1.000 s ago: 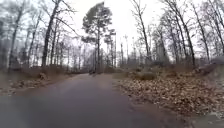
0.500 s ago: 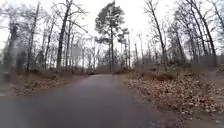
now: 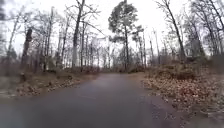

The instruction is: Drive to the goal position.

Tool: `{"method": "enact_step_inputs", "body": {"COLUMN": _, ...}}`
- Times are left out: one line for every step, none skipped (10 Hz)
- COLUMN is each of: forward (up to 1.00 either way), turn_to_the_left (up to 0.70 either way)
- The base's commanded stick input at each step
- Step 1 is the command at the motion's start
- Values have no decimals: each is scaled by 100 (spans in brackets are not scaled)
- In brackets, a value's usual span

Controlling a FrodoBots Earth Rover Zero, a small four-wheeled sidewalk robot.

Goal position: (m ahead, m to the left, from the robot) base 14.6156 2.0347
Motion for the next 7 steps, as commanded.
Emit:
{"method": "enact_step_inputs", "body": {"forward": 100, "turn_to_the_left": 0}}
{"method": "enact_step_inputs", "body": {"forward": 100, "turn_to_the_left": 0}}
{"method": "enact_step_inputs", "body": {"forward": 100, "turn_to_the_left": 0}}
{"method": "enact_step_inputs", "body": {"forward": 100, "turn_to_the_left": 0}}
{"method": "enact_step_inputs", "body": {"forward": 100, "turn_to_the_left": 0}}
{"method": "enact_step_inputs", "body": {"forward": 100, "turn_to_the_left": 0}}
{"method": "enact_step_inputs", "body": {"forward": 100, "turn_to_the_left": 0}}
